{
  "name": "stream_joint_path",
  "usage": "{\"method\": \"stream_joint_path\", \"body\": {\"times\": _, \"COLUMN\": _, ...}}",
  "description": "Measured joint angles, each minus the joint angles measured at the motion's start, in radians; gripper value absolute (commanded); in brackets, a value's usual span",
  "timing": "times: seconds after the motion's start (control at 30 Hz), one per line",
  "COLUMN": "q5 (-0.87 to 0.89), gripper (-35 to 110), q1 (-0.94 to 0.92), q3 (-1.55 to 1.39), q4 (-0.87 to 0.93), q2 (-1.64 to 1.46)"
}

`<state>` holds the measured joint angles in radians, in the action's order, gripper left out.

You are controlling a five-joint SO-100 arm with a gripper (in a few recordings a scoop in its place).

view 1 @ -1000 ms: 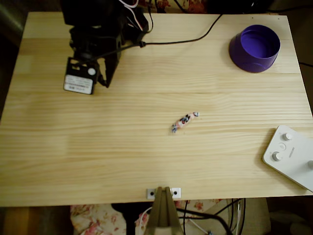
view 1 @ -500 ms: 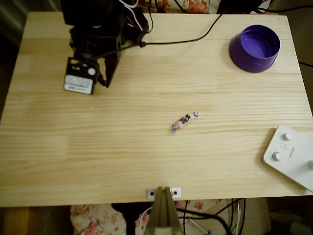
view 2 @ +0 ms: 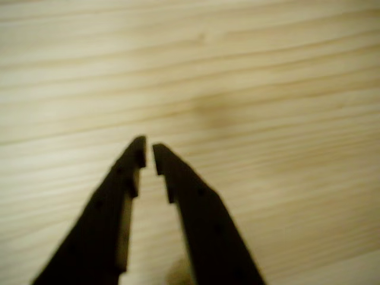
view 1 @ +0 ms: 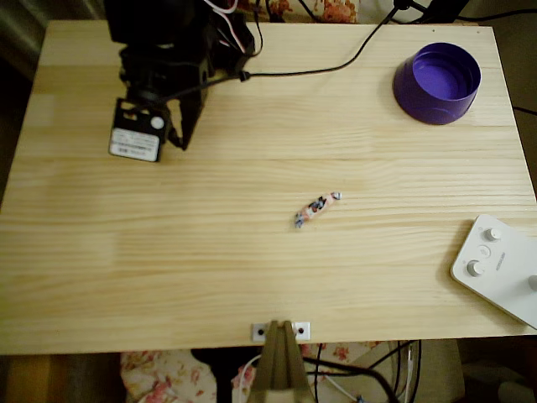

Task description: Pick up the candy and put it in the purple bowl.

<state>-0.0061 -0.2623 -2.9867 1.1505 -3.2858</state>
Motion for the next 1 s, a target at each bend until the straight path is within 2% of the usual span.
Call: {"method": "stream_joint_path", "body": {"times": 1.0, "q5": 0.0, "gripper": -1, "q1": 0.014, "q3": 0.0, "q4": 0.0, "q2": 0.0}}
